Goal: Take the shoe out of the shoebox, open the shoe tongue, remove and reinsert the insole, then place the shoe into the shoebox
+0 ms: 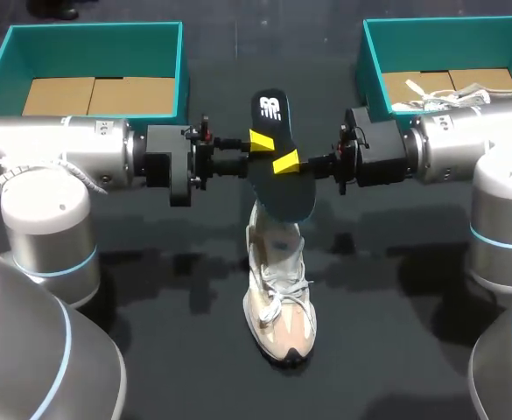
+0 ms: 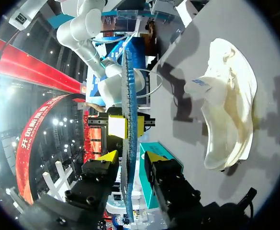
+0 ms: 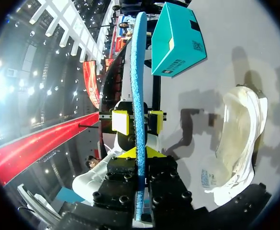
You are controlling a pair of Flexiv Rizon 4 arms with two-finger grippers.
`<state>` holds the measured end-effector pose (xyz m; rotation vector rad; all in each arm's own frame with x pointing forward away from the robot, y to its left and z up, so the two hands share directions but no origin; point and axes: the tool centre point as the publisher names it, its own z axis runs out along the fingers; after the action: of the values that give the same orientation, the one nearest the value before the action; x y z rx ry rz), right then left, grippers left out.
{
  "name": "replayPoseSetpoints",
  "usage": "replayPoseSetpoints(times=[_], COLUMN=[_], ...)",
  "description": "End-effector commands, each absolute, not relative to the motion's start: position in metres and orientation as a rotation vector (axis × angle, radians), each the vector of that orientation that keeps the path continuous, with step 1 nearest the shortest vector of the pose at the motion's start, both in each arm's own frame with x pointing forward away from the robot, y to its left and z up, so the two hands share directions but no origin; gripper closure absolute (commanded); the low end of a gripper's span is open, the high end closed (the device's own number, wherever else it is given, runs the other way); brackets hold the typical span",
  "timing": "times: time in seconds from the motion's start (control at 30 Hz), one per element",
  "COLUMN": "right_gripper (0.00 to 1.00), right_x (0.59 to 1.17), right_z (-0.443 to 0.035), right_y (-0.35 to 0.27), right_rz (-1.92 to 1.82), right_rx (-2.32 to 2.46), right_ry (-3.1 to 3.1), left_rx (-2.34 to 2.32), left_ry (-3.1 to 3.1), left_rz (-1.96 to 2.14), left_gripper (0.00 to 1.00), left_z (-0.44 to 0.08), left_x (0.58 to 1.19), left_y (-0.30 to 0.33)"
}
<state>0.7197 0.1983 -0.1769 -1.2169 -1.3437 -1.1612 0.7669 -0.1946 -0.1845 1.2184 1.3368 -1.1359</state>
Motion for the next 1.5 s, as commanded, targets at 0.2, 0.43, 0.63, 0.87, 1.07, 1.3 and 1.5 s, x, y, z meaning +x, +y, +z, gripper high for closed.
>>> replayPoseSetpoints(times=[0.2, 0.43, 0.63, 0.87, 1.07, 1.3, 1.5], right_gripper=[1.0, 1.0, 1.0, 1.0, 1.0, 1.0, 1.0], right_x=[0.725, 0.727, 0.727, 0.731, 0.74, 0.751, 0.751], right_z=[-0.175, -0.175, -0.175, -0.181, -0.183, -0.186, -0.186], right_y=[0.18, 0.177, 0.177, 0.177, 0.172, 0.168, 0.168], right_rz=[-1.194, -1.2, -1.2, -1.185, -1.253, -1.325, -1.325], right_rx=[-1.209, -1.21, -1.21, -1.217, -1.181, -1.177, -1.177], right_ry=[-1.388, -1.388, -1.388, -1.406, -1.436, -1.506, -1.506], left_rx=[1.247, 1.247, 1.247, 1.136, 0.967, 0.861, 0.861], left_ry=[1.574, 1.574, 1.574, 1.715, 1.971, 2.168, 2.168], left_rz=[-1.12, -1.12, -1.12, -1.135, -1.18, -1.177, -1.177], left_gripper=[0.0, 0.0, 0.0, 0.0, 0.0, 0.0, 0.0], left_z=[-0.193, -0.193, -0.193, -0.197, -0.203, -0.21, -0.21], left_x=[0.735, 0.735, 0.735, 0.729, 0.722, 0.71, 0.71], left_y=[-0.13, -0.13, -0.13, -0.123, -0.108, -0.104, -0.104])
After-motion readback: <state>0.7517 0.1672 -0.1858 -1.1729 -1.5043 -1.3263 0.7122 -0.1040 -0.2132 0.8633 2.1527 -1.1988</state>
